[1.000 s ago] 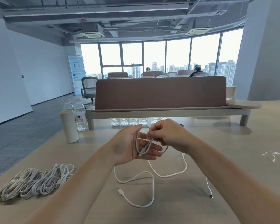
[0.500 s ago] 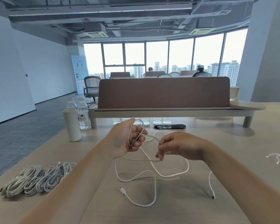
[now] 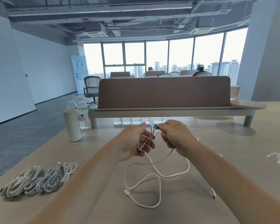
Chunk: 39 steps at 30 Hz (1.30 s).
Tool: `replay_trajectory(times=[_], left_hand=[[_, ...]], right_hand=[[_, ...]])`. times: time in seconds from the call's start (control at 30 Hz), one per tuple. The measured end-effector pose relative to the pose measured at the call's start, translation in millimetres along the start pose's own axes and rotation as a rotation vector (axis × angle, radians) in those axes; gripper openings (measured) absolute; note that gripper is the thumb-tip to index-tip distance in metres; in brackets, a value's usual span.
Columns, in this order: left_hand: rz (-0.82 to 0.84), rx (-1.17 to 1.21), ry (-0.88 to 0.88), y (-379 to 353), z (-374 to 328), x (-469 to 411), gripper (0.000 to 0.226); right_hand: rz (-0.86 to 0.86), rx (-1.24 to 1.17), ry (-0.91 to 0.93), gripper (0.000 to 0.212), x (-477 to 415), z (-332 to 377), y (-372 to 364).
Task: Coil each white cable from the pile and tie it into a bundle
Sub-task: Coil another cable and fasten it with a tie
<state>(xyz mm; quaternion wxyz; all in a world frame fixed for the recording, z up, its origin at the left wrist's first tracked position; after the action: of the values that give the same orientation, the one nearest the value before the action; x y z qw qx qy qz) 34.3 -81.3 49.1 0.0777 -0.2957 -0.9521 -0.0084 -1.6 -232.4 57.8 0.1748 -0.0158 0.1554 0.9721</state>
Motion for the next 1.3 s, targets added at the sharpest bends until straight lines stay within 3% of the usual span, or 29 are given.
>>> replay_trajectory(times=[0.13,0.27,0.4,0.57,0.67,0.8,1.1,1.3], left_hand=[[-0.101,-0.073,-0.015,1,4,-5,0.056],[-0.215,0.018,-0.048,12,2,-9,0.054],[-0.158,0.074,0.002,19,1,-7,0.056],[-0.066,0.05,-0.005,11,2,-6,0.057],[-0.057,0.037,0.006,5,5,-6,0.054],[-0.1,0.054,0.026,1,6,-6,0.049],[-0.182,0.139,0.006,2,2,-6,0.051],[-0.128,0.102,0.003,-2,1,-6,0.055]], right_hand=[[0.037,-0.068,-0.026,0.036,3,9,-10],[0.207,-0.279,-0.023,0.013,10,17,-10],[0.325,-0.285,-0.003,0.015,9,17,-1],[0.121,-0.271,-0.103,0.016,-2,5,5],[0.085,-0.262,-0.08,0.017,0,6,1],[0.034,-0.145,0.037,0.007,6,14,-6],[-0.042,0.458,0.361,0.023,16,23,-28],[-0.101,0.506,0.423,0.013,18,22,-29]])
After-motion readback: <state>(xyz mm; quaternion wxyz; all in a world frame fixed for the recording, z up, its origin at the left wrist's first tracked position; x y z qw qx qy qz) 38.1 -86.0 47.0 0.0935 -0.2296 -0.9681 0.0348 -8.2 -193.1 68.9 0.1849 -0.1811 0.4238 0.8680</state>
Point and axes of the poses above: each hand's wrist, its own x-axis away from the middle knuckle, its own y-axis out of the back of the hand, z = x × y, the point moved 4 cm from there along -x, towards the middle knuckle, and after that the axes turned 7 degrees about x, right-handed, at the moved point
